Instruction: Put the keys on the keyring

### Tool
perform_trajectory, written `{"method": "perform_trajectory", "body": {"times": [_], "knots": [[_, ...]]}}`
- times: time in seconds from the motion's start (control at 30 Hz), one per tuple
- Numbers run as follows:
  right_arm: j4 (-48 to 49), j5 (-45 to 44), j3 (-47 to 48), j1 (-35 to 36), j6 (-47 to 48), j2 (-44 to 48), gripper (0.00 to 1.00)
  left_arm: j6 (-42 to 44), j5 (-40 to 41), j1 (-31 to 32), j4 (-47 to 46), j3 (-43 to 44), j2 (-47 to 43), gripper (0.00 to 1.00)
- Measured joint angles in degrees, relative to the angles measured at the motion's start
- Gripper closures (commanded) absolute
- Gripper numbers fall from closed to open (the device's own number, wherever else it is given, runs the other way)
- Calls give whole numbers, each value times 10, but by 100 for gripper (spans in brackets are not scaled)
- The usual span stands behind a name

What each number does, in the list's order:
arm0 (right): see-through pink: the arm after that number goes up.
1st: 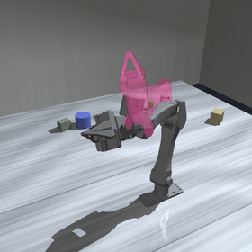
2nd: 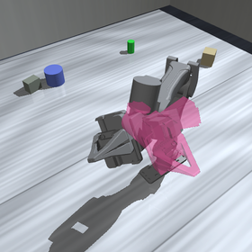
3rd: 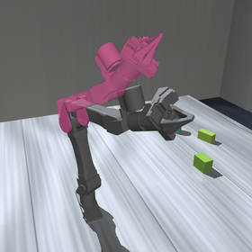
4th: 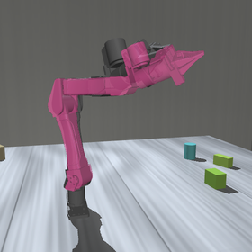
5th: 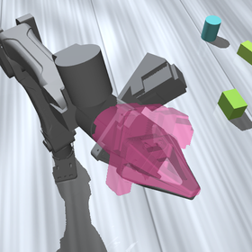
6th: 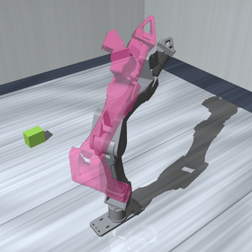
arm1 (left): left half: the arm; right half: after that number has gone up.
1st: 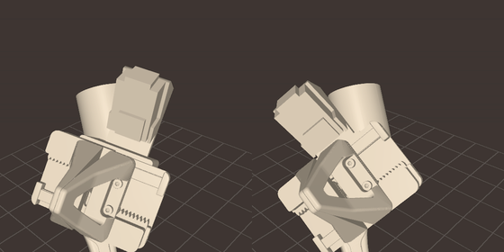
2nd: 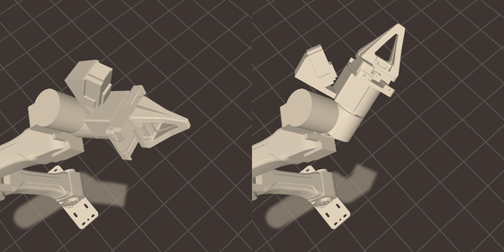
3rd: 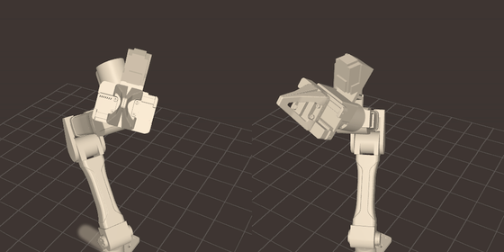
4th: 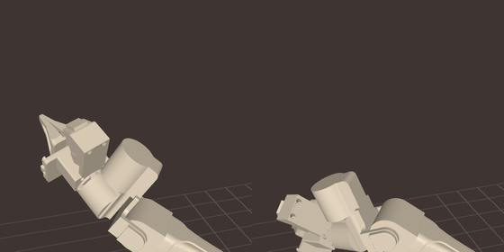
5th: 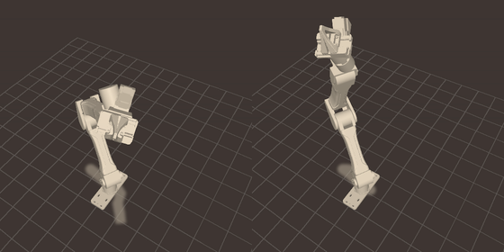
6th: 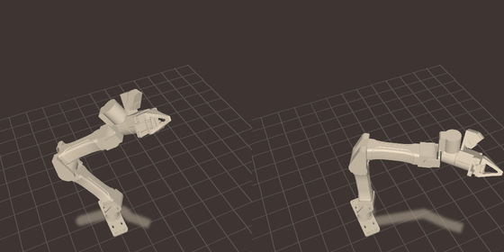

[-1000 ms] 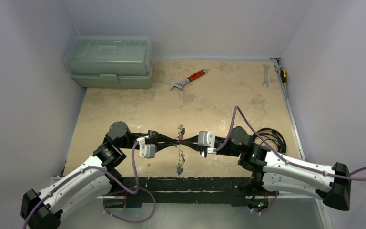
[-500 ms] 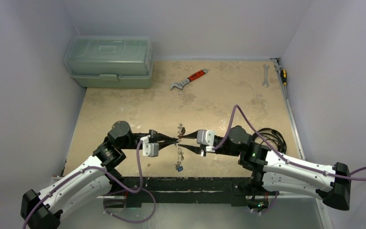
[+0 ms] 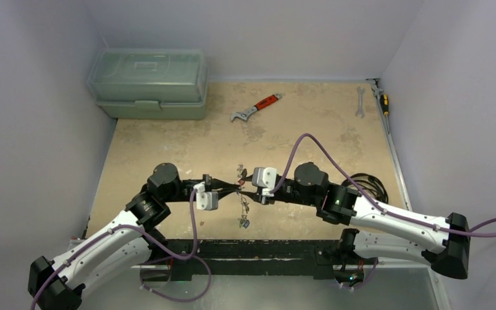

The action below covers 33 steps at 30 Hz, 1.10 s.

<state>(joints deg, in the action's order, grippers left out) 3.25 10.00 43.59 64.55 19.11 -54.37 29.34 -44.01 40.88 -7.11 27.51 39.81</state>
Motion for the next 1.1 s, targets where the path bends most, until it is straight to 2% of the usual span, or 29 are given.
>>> {"method": "perform_trajectory", "body": {"times": [0.37,0.73,0.97,1.1], "knots": [[-20,2,2,0,1,-19,72,3,8,0,15,1,2,100],[-15,6,4,0,1,-33,76,3,8,0,22,1,3,100],[-13,15,4,0,2,-34,100,3,10,0,23,2,4,100],[-13,16,4,0,2,-35,100,3,10,0,25,2,6,100]]}}
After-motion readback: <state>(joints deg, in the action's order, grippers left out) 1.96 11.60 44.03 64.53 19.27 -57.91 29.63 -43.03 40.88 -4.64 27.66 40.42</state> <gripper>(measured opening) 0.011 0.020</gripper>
